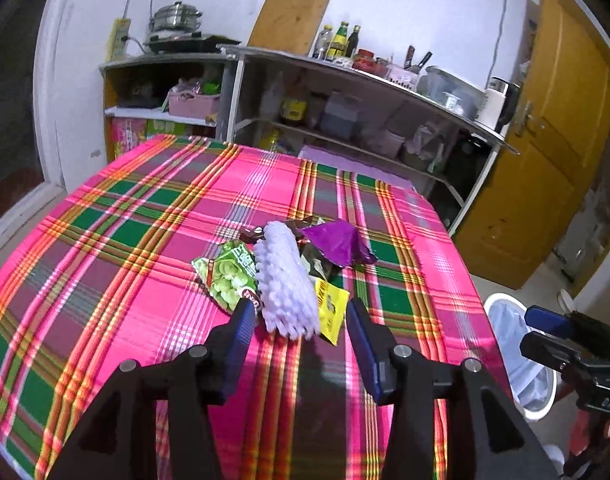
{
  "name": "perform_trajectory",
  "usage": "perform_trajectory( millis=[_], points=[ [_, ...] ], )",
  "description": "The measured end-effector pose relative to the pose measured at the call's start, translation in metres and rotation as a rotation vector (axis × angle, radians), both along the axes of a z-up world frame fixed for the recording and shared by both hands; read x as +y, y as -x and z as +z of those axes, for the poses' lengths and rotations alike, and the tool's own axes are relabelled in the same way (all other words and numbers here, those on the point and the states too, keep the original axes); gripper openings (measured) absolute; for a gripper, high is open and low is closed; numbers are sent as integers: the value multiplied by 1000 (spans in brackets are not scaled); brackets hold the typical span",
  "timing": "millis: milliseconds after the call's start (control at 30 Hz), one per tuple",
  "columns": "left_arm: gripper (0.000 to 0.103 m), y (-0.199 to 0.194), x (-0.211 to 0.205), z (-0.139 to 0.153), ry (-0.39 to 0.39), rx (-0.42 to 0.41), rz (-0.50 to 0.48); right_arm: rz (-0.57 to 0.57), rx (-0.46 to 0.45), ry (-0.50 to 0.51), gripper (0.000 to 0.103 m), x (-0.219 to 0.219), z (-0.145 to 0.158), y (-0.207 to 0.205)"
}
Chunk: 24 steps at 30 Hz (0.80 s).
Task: Collect trash
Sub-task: 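Grasp the second white foam sleeve with the left tool while the right tool grasps the purple wrapper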
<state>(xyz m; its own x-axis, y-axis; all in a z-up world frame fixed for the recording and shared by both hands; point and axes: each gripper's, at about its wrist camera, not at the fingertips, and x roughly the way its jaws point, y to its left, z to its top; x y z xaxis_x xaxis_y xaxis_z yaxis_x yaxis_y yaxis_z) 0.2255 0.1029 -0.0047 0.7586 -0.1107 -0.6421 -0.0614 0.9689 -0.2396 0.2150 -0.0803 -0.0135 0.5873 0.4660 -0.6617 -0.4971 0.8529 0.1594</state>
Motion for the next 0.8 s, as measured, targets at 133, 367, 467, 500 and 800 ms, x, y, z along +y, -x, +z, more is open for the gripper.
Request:
perform_trajectory(
  millis=[133, 367, 467, 500, 800],
  points=[
    [47, -16, 4, -10, 19, 21, 15, 13, 2, 4, 53, 11, -1, -16],
    [47, -35, 10, -24, 25, 63, 32, 39, 21, 17, 53, 34, -8, -46],
    [29, -36, 10, -25, 25, 51, 14, 53, 30, 21, 53, 44, -10, -60],
    [27, -36, 10, -25, 30, 47, 7, 57, 32, 22, 53, 48, -11, -65],
    [23, -16, 15, -24, 74, -1, -17, 85, 65, 18, 53, 80, -20, -106]
  ],
)
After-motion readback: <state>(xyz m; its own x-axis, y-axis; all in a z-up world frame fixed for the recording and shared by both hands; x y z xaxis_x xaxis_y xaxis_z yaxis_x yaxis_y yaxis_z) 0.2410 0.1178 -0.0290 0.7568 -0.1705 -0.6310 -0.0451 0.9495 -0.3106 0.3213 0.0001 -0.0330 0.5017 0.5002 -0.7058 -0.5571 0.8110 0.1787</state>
